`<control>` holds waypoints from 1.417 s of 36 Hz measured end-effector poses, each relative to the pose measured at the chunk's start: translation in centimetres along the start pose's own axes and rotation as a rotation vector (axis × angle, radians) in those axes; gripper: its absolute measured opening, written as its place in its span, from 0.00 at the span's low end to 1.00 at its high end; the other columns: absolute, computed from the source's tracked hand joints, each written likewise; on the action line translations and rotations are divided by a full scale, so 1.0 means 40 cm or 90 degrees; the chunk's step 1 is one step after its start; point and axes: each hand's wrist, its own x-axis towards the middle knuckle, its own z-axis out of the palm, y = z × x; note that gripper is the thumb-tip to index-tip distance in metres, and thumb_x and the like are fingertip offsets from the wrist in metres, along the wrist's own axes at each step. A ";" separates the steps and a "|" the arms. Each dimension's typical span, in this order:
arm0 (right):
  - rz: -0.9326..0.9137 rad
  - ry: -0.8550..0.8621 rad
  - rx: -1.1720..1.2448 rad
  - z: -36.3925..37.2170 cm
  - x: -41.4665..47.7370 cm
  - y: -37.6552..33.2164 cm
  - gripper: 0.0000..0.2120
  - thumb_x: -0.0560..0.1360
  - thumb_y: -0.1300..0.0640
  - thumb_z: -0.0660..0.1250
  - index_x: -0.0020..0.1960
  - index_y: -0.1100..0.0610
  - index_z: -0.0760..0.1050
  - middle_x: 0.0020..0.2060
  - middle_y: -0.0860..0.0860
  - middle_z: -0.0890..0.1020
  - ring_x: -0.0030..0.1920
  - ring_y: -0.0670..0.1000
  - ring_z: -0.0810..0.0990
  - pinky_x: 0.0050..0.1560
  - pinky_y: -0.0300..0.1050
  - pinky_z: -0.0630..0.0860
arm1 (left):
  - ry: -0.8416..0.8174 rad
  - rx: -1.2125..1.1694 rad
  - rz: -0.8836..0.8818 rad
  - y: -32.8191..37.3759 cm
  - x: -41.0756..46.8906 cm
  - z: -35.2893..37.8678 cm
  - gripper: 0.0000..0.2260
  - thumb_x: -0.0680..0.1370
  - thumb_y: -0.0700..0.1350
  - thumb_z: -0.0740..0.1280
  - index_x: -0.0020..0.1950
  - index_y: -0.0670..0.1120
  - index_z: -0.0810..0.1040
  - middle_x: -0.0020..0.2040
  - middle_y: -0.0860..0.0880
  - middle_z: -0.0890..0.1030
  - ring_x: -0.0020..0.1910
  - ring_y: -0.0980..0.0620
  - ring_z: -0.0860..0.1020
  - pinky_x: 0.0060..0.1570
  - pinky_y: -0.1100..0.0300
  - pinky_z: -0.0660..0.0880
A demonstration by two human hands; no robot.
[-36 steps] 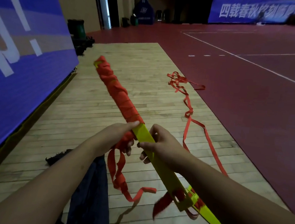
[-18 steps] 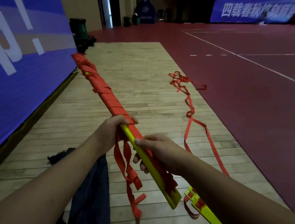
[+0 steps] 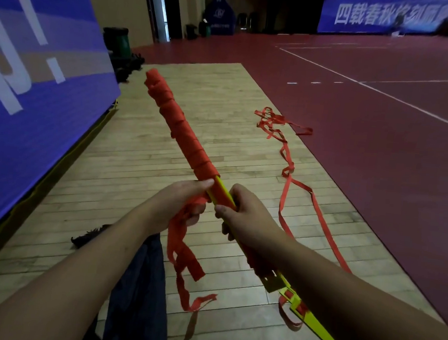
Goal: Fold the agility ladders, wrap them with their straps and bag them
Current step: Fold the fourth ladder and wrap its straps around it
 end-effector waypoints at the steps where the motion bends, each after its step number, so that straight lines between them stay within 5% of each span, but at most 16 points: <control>1: 0.006 -0.006 -0.016 0.004 -0.002 0.001 0.07 0.82 0.56 0.64 0.56 0.54 0.66 0.45 0.53 0.78 0.38 0.47 0.78 0.37 0.38 0.77 | 0.015 -0.003 0.004 0.001 0.003 0.008 0.23 0.75 0.59 0.66 0.53 0.40 0.76 0.30 0.49 0.70 0.24 0.55 0.66 0.24 0.65 0.66; 5: 0.016 -0.045 -0.003 0.021 -0.012 -0.002 0.11 0.82 0.54 0.65 0.56 0.55 0.63 0.40 0.50 0.71 0.35 0.43 0.71 0.31 0.33 0.71 | 0.088 0.008 0.027 -0.009 0.014 0.015 0.16 0.77 0.56 0.68 0.44 0.42 0.75 0.29 0.49 0.70 0.26 0.54 0.67 0.24 0.64 0.65; 9: 0.078 -0.065 0.106 0.009 -0.003 -0.009 0.19 0.78 0.50 0.70 0.62 0.54 0.66 0.49 0.54 0.81 0.42 0.51 0.81 0.42 0.48 0.79 | 0.105 -0.100 0.043 -0.009 0.013 0.003 0.08 0.75 0.43 0.66 0.45 0.38 0.77 0.32 0.43 0.74 0.27 0.50 0.73 0.27 0.61 0.70; 16: 0.130 -0.305 0.369 -0.028 -0.016 -0.018 0.18 0.83 0.56 0.64 0.66 0.67 0.69 0.45 0.62 0.82 0.35 0.56 0.82 0.36 0.48 0.82 | 0.075 -0.225 0.059 0.000 0.005 -0.025 0.10 0.72 0.43 0.63 0.46 0.38 0.80 0.35 0.43 0.79 0.35 0.46 0.81 0.37 0.55 0.78; 19: 0.082 -0.283 0.393 -0.028 -0.009 -0.018 0.18 0.83 0.60 0.63 0.68 0.71 0.68 0.42 0.61 0.81 0.31 0.55 0.79 0.31 0.44 0.79 | 0.050 -0.214 0.042 -0.001 0.005 -0.035 0.12 0.69 0.46 0.66 0.46 0.39 0.80 0.38 0.42 0.80 0.40 0.43 0.78 0.45 0.50 0.73; 23: 0.011 -0.216 0.302 -0.024 -0.009 -0.012 0.11 0.83 0.60 0.63 0.59 0.67 0.73 0.38 0.56 0.80 0.30 0.54 0.77 0.30 0.44 0.76 | 0.003 -0.119 0.004 0.000 -0.003 -0.032 0.16 0.78 0.52 0.61 0.50 0.40 0.78 0.37 0.42 0.79 0.34 0.45 0.79 0.37 0.55 0.75; 28: -0.042 -0.107 0.117 -0.025 -0.008 -0.004 0.05 0.83 0.58 0.63 0.57 0.59 0.72 0.43 0.56 0.83 0.35 0.55 0.83 0.36 0.48 0.82 | -0.021 -0.087 -0.032 0.000 0.000 -0.028 0.18 0.76 0.58 0.63 0.49 0.43 0.75 0.30 0.47 0.72 0.28 0.48 0.76 0.30 0.61 0.72; 33: -0.089 0.025 -0.190 0.007 -0.009 0.004 0.05 0.83 0.55 0.62 0.56 0.54 0.67 0.45 0.52 0.80 0.39 0.52 0.82 0.42 0.54 0.82 | -0.022 -0.139 -0.030 -0.005 0.009 -0.016 0.21 0.77 0.60 0.67 0.52 0.42 0.73 0.35 0.48 0.73 0.28 0.52 0.73 0.26 0.65 0.70; 37: -0.145 0.092 -0.402 0.051 -0.021 0.022 0.09 0.83 0.56 0.60 0.62 0.54 0.64 0.47 0.50 0.73 0.38 0.50 0.74 0.38 0.45 0.74 | -0.006 -0.102 -0.042 -0.010 0.012 0.005 0.27 0.74 0.66 0.65 0.51 0.41 0.74 0.37 0.47 0.75 0.27 0.52 0.72 0.23 0.66 0.68; 40: -0.175 0.092 -0.465 0.073 -0.021 0.037 0.13 0.83 0.52 0.59 0.65 0.55 0.63 0.52 0.51 0.72 0.38 0.50 0.73 0.37 0.44 0.75 | 0.026 -0.049 -0.035 -0.013 0.012 0.005 0.21 0.79 0.60 0.64 0.47 0.40 0.75 0.35 0.47 0.75 0.27 0.52 0.72 0.24 0.65 0.69; 45: 0.037 -0.049 -0.033 0.033 -0.004 0.002 0.18 0.81 0.44 0.65 0.62 0.55 0.66 0.46 0.52 0.81 0.38 0.49 0.81 0.38 0.44 0.80 | -0.001 -0.091 0.001 -0.013 0.001 -0.014 0.11 0.70 0.46 0.66 0.47 0.39 0.73 0.32 0.46 0.75 0.28 0.52 0.74 0.28 0.62 0.72; 48: 0.133 -0.181 0.166 -0.010 -0.003 0.000 0.19 0.80 0.49 0.67 0.65 0.59 0.70 0.50 0.59 0.85 0.43 0.57 0.86 0.49 0.55 0.84 | -0.005 -0.123 0.050 -0.008 -0.007 -0.027 0.13 0.68 0.44 0.65 0.50 0.41 0.75 0.34 0.46 0.76 0.31 0.51 0.75 0.31 0.61 0.74; 51: 0.146 -0.350 0.316 -0.031 -0.023 -0.002 0.13 0.82 0.56 0.64 0.63 0.61 0.70 0.48 0.60 0.84 0.42 0.58 0.84 0.44 0.49 0.84 | -0.023 -0.147 0.082 -0.008 -0.012 -0.038 0.11 0.69 0.43 0.66 0.50 0.43 0.78 0.37 0.45 0.75 0.36 0.47 0.77 0.38 0.54 0.75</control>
